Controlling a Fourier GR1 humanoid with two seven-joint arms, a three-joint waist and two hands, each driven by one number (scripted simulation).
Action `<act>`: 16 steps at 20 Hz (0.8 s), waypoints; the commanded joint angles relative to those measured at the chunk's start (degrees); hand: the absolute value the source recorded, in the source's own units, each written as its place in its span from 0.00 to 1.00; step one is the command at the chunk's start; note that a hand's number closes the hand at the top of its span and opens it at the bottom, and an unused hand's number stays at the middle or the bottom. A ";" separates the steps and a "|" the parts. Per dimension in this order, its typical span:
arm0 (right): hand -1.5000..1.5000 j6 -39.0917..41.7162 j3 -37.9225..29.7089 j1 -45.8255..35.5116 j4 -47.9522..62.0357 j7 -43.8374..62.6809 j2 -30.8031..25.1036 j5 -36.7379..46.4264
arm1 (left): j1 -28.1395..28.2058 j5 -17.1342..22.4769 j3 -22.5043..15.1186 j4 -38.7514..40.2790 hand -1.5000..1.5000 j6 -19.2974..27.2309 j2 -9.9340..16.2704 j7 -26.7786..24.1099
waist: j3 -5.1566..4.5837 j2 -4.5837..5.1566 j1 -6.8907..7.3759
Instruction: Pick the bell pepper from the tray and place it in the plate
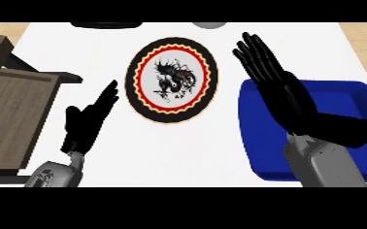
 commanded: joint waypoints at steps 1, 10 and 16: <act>1.00 -2.16 -4.69 -0.61 5.05 -2.22 0.00 1.69 | 1.46 0.04 1.91 -3.44 0.50 -0.60 1.52 -1.08 | 1.01 -1.02 0.12; 1.00 -32.30 -17.72 5.77 23.26 8.08 -11.17 23.28 | -7.92 -1.01 8.96 -7.76 0.50 1.39 6.28 -5.84 | 0.55 -0.02 -0.31; 0.00 -55.50 -24.21 2.88 21.20 -6.77 8.59 21.41 | -8.00 1.18 10.49 -8.50 0.50 -0.72 7.49 -3.84 | 1.14 -0.97 0.21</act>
